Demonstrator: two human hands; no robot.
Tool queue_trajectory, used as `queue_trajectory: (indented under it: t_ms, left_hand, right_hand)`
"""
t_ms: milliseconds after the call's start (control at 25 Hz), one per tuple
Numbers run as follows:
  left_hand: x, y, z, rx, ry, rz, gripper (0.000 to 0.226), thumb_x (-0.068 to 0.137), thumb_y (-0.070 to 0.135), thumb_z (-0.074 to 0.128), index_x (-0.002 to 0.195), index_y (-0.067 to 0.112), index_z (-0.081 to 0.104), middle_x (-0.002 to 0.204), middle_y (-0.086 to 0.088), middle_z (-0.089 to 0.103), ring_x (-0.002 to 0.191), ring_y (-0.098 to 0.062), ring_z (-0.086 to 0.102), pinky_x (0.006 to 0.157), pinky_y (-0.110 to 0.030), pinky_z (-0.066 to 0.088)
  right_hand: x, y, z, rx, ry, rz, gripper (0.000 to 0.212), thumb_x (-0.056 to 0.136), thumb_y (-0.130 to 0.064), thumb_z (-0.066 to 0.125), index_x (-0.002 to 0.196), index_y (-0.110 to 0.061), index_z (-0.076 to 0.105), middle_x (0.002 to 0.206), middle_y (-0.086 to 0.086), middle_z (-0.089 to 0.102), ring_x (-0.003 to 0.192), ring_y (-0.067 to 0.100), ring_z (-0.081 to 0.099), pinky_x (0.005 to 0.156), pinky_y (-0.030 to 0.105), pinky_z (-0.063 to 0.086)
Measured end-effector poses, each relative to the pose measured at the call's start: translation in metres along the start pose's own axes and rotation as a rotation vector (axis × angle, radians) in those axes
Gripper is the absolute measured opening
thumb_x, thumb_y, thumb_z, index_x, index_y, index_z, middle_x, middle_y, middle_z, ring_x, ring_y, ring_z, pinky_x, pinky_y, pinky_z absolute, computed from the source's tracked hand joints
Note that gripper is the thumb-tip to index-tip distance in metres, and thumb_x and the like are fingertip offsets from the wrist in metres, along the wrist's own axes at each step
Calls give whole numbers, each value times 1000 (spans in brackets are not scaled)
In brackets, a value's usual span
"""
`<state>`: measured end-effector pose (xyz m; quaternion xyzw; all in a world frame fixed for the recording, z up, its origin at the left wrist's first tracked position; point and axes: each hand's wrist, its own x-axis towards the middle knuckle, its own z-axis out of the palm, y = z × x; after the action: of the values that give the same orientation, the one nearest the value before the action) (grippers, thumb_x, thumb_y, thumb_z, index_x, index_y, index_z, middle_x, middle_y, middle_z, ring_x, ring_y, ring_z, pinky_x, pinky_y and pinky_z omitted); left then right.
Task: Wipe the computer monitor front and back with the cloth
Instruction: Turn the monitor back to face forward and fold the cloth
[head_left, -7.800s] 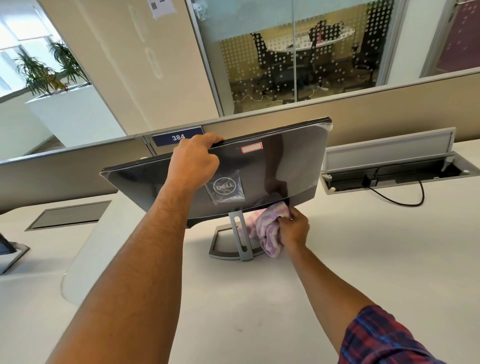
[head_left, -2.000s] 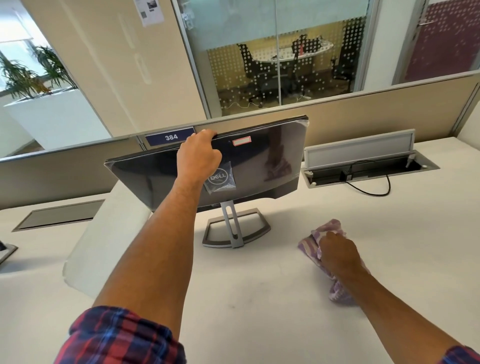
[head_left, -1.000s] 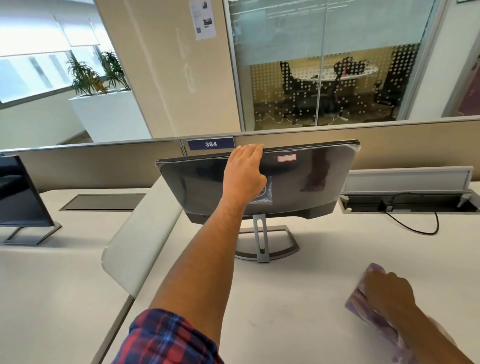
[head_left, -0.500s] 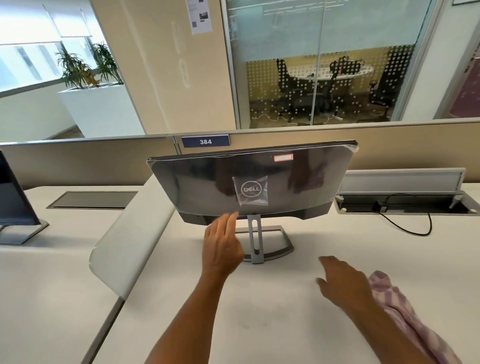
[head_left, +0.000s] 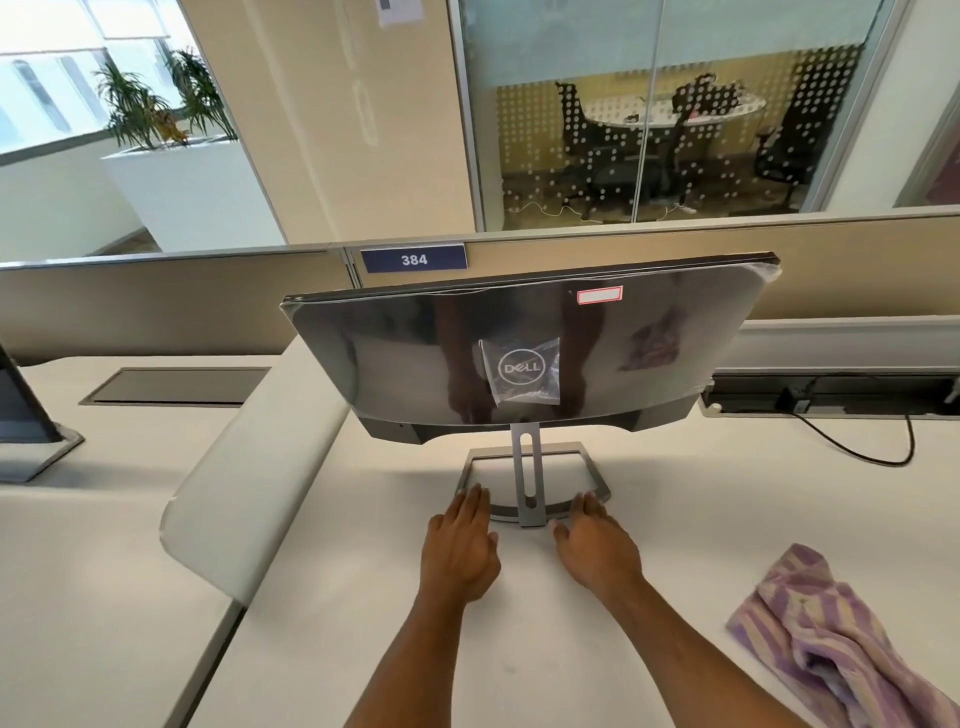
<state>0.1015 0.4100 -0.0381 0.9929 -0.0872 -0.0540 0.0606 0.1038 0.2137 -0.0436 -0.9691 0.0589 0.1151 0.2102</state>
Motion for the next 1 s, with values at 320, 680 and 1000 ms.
queue_trajectory:
  t_ms: [320, 680, 1000]
  left_hand:
    - [23, -13, 28, -23, 128, 73, 52, 105, 35, 26, 155, 21, 30, 161, 2, 32, 149, -17, 28, 120, -31, 18]
    - [10, 0, 31, -178, 243, 27, 43, 96, 31, 49, 138, 21, 58, 138, 5, 60, 125, -17, 59, 108, -29, 41]
    - [7, 21, 33, -149, 148, -86, 47, 47, 38, 85, 92, 24, 78, 90, 8, 76, 77, -14, 74, 71, -28, 59]
  right_hand:
    - [19, 2, 36, 137, 87, 22, 69, 106, -50, 28, 160, -10, 16, 168, 10, 5, 153, 27, 19, 119, 38, 30]
    - [44, 13, 30, 107, 88, -69, 63, 107, -48, 26, 159, -12, 24, 168, 3, 15, 153, 21, 21, 121, 35, 26]
    - [57, 19, 2, 47, -55, -141, 84, 93, -63, 2, 160, -15, 17, 168, 0, 9, 154, 16, 16, 123, 29, 14]
